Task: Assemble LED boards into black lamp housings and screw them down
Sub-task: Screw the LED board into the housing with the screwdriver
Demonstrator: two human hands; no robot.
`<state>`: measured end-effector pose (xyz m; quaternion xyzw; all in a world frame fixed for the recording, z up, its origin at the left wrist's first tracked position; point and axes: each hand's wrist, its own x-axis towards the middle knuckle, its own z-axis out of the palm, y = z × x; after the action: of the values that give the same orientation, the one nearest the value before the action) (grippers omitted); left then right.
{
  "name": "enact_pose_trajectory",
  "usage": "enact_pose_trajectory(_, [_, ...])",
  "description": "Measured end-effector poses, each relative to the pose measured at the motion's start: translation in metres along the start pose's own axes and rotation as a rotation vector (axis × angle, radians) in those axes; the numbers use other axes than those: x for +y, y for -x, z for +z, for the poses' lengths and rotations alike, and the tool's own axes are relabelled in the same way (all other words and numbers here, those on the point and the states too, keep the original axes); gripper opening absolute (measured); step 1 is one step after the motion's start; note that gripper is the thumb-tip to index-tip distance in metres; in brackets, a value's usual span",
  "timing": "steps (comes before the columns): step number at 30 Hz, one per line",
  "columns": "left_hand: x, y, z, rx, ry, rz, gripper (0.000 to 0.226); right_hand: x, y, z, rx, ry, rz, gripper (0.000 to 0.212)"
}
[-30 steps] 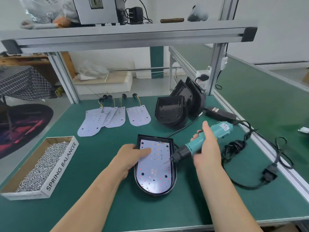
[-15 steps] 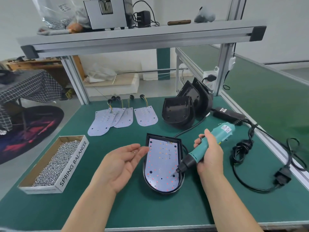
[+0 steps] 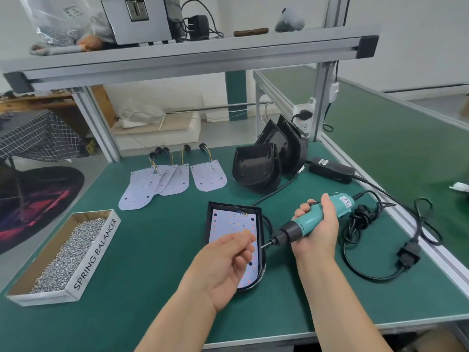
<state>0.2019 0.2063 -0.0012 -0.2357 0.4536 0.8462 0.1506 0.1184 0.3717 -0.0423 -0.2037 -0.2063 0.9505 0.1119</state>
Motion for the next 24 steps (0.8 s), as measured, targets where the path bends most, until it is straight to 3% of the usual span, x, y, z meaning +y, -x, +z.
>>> enact_pose_trajectory(4, [-0.007, -0.007, 0.008, -0.018, 0.103, -0.037, 0.017, -0.001, -0.001, -0.001, 0.009, -0.025, 0.012, 0.027])
enact_pose_trajectory(13, [-0.012, -0.016, 0.006, -0.02, 0.085, -0.071, 0.011, -0.004, -0.008, -0.003, 0.054, -0.049, -0.043, 0.023])
enact_pose_trajectory(20, [-0.01, -0.015, 0.009, -0.018, 0.031, -0.047, 0.03, -0.003, -0.009, -0.004, 0.063, -0.043, -0.077, 0.02])
enact_pose_trajectory(24, [-0.01, -0.015, 0.009, 0.001, -0.088, 0.031, 0.016, -0.003, -0.009, -0.004, 0.063, -0.047, -0.087, 0.019])
